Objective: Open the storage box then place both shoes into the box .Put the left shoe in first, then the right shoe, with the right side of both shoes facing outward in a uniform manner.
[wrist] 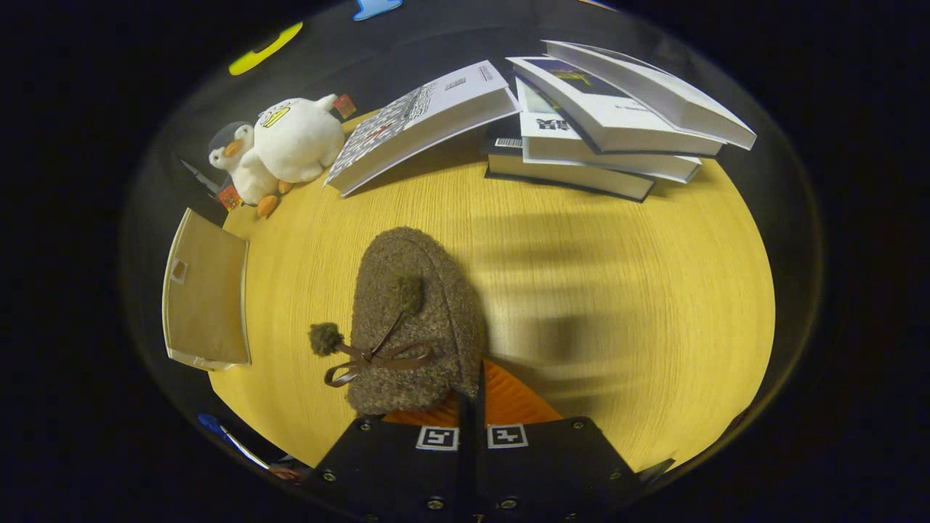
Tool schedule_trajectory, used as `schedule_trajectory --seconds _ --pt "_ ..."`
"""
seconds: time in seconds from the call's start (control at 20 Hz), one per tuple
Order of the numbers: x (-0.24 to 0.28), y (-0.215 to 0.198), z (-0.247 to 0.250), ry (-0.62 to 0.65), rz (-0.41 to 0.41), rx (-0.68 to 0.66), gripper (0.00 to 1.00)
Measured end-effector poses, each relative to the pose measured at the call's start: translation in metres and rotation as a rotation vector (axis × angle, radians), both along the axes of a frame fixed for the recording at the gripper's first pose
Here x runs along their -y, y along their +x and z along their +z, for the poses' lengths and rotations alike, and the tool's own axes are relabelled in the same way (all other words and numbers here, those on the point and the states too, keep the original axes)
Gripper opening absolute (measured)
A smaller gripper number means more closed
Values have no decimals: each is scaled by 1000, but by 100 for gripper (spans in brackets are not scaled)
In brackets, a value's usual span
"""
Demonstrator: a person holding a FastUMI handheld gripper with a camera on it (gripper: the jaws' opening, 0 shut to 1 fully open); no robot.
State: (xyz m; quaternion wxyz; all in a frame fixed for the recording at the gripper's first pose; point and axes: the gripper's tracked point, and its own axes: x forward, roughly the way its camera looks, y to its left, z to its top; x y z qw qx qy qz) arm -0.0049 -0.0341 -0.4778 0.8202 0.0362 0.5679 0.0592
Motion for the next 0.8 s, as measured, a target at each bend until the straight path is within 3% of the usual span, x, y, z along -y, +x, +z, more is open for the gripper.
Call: schedule_trajectory --seconds 0.15,0.4,0.8 --pt "-9 1 21 41 -21 2 0" --pt "-44 12 85 66 34 73 0" --pt "-147 30 174 66 226 196 0"
